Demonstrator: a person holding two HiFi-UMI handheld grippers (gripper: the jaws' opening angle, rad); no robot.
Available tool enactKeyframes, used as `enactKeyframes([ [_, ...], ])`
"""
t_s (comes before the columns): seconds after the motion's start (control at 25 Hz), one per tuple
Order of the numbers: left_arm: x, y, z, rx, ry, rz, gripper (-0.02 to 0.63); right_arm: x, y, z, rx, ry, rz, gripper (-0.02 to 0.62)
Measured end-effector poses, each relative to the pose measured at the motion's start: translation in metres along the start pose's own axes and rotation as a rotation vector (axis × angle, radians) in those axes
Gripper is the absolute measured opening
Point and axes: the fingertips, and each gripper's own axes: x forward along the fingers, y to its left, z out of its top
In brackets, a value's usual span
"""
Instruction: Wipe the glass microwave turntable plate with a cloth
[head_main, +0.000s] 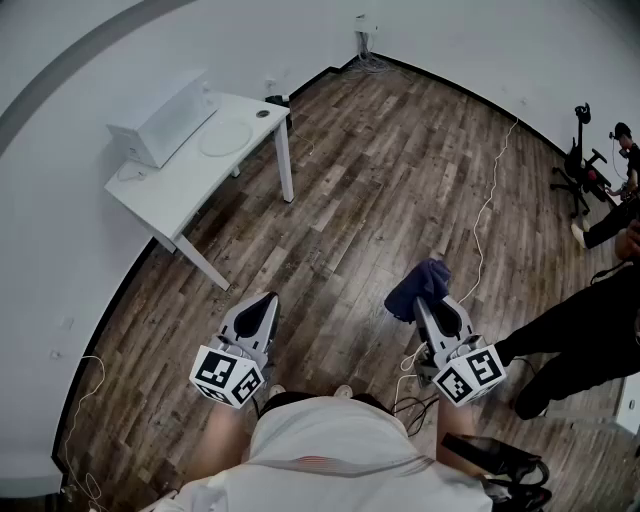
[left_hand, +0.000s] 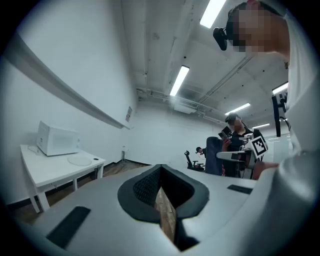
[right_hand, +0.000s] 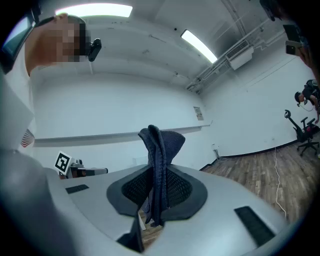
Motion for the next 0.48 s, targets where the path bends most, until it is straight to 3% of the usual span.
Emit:
enactKeyframes([
  [0.24,0.013,-0.019,-0.011,-0.006,0.008,0.053,0.011,-0.010,-0.032,-0.006,0.023,0.027,0.029,0.063],
  [0.48,0.028,-0.011,-0.017,-0.010,0.030,0.081,0.009,0.013,-0.043,-0.016,0.043,0.048,0.076,0.063],
])
